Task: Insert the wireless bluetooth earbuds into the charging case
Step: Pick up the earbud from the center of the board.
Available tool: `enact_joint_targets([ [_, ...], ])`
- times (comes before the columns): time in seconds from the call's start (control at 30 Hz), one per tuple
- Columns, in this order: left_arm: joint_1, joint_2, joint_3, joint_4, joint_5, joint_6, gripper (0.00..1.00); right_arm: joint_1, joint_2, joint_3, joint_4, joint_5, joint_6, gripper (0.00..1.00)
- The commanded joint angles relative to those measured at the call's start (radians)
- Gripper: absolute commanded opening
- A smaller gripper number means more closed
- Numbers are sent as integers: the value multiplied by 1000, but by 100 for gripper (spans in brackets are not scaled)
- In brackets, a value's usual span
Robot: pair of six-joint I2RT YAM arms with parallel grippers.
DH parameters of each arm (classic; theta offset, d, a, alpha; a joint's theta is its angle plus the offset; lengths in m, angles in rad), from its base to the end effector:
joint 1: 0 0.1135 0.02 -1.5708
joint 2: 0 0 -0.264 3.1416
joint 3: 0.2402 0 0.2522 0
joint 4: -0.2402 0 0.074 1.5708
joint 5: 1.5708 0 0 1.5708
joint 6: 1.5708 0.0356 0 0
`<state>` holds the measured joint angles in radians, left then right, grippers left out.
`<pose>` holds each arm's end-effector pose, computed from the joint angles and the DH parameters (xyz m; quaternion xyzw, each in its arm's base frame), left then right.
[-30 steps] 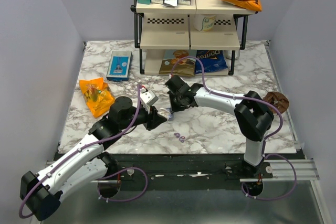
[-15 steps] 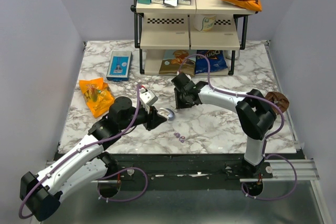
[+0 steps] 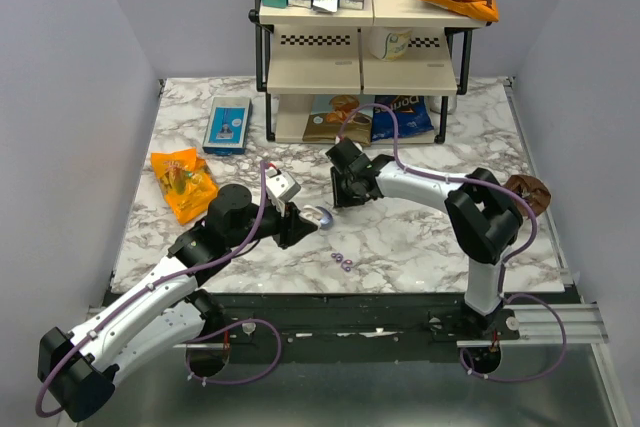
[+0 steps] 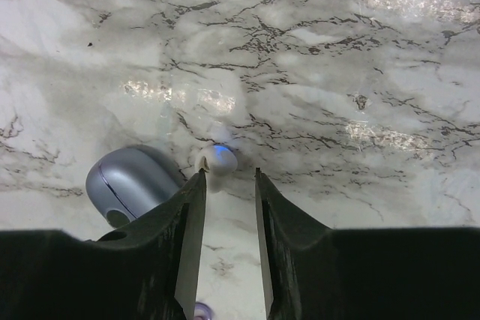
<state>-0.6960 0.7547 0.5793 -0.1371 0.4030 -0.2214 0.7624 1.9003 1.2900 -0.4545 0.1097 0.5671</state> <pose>0.1299 -0.1267 0.2779 0.3007 0.7423 -0.4004 0.4453 0.2873 0.2690 0.1764 -0.0806 0.9634 0.1124 0.2295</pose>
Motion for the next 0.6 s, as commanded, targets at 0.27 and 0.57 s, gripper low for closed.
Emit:
enact_joint_targets([
  [0.27, -5, 1, -9, 8, -16, 4, 0, 2, 75, 46, 0, -21, -70, 30],
  [0.57, -3, 6, -1, 14, 0, 4, 0, 2, -4, 55, -87, 8, -396, 17],
])
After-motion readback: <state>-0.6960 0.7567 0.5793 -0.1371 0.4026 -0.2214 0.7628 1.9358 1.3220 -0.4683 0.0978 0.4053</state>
